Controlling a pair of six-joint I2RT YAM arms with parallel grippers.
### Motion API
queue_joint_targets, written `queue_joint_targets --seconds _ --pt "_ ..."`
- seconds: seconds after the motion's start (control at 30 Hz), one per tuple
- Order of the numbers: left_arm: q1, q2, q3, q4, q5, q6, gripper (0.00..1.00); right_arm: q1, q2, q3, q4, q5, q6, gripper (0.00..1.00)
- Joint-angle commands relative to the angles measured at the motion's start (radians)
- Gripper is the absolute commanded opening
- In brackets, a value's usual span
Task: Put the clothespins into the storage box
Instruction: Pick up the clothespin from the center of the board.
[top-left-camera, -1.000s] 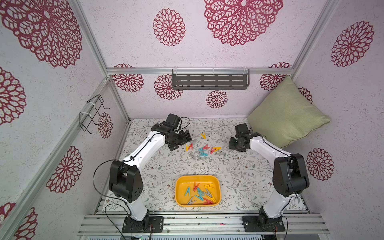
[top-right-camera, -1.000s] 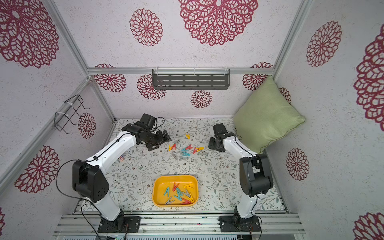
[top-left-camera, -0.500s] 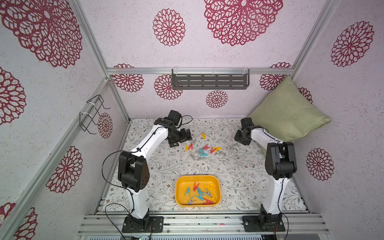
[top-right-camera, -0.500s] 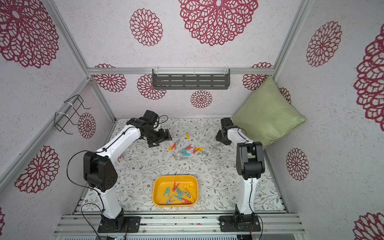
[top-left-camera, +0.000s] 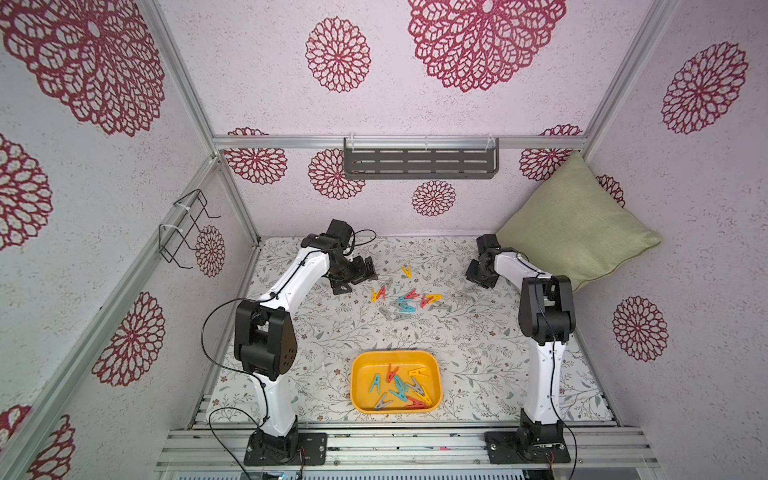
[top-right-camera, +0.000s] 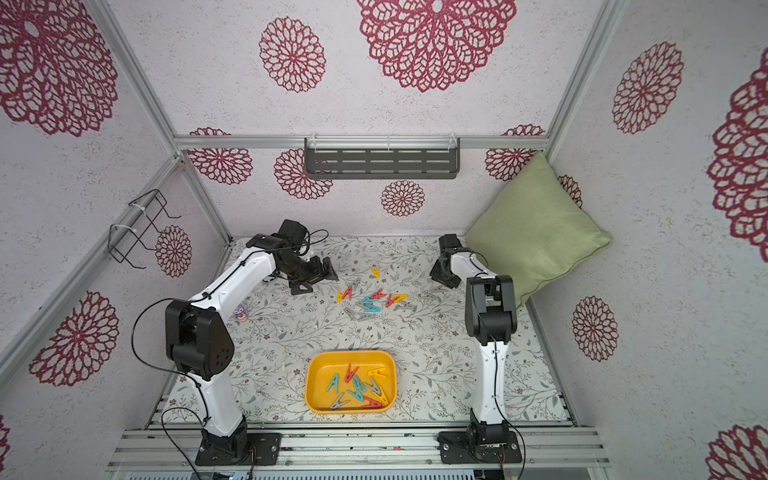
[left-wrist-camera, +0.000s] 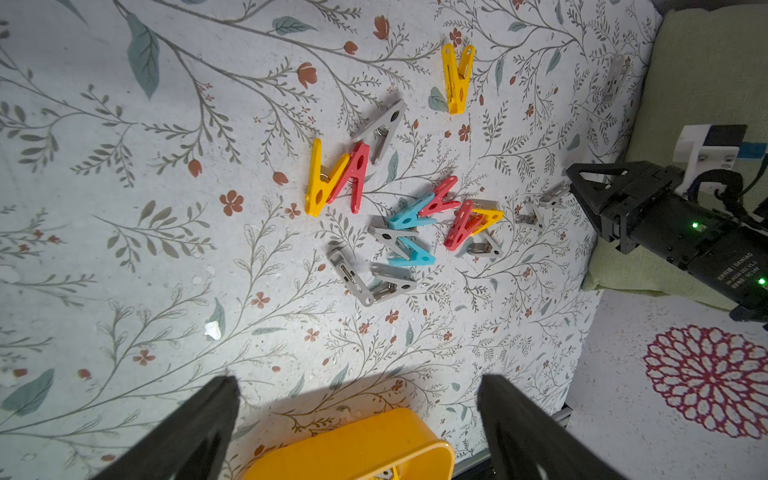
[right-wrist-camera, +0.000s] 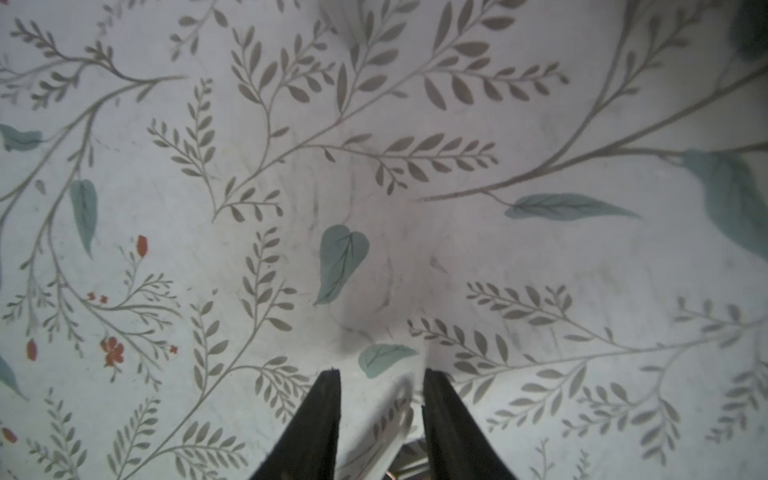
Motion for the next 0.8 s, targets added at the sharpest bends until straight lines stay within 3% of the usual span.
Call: queue_joint_targets --seconds 0.0,0.1,0.47,0.77 --pt "0.007 0.018 0.010 -0.012 0.010 0.014 0.98 -0.007 -0.010 0.001 -0.017 0.012 0.021 0.38" --pt "0.008 0.013 -0.001 -0.005 0.009 0.010 0.97 -0.007 -0.023 -0.040 0.008 -0.002 0.030 0.35" --pt "0.008 -0.032 -0.055 0.017 -0.001 -0.011 0.97 -0.002 -0.070 -0.131 0.081 -0.059 0.045 0.12" --pt "0.006 -0.120 -0.167 0.076 -0.013 -0.057 0.97 0.014 -0.191 -0.242 0.133 -0.111 0.034 0.04"
